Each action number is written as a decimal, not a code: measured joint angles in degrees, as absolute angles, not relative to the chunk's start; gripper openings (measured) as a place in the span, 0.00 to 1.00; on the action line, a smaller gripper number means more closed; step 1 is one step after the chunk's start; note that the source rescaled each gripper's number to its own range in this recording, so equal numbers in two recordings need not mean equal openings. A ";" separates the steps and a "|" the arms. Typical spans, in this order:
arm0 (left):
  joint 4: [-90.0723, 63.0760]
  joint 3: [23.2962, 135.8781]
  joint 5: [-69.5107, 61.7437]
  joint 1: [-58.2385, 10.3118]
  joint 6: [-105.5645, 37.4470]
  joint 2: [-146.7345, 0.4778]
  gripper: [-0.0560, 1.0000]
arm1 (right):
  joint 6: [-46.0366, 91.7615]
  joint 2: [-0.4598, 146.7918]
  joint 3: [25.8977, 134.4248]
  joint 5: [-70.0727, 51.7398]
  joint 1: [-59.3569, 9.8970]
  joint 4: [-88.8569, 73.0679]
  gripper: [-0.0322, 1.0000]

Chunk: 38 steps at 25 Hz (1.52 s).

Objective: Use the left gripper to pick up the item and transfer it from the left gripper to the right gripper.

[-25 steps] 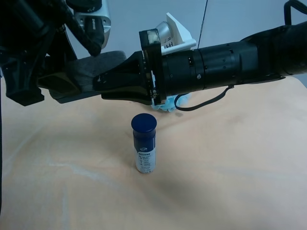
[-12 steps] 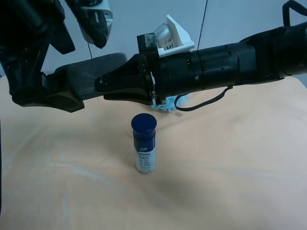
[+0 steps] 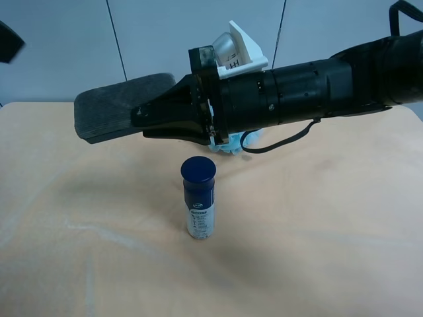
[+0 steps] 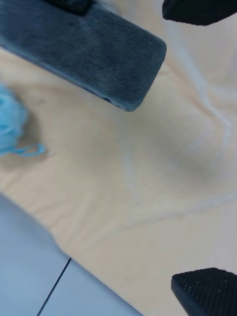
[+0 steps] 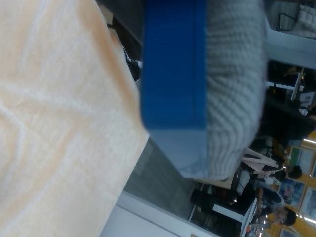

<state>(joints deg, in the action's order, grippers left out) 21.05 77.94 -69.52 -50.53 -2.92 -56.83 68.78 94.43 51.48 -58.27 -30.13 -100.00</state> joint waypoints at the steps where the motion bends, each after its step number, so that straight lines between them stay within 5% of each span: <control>1: 21.00 77.94 -69.52 -50.53 -1.89 -55.09 0.99 | 68.78 94.43 51.48 -58.21 -30.13 -100.00 0.03; 20: 6.81 35.21 -69.52 -50.53 8.56 -7.21 1.00 | 68.78 94.43 51.48 -55.16 -30.13 -100.00 0.03; 38: 5.78 29.23 -61.06 -50.81 8.70 0.24 1.00 | 67.87 94.43 51.48 -52.62 -30.13 -100.00 0.03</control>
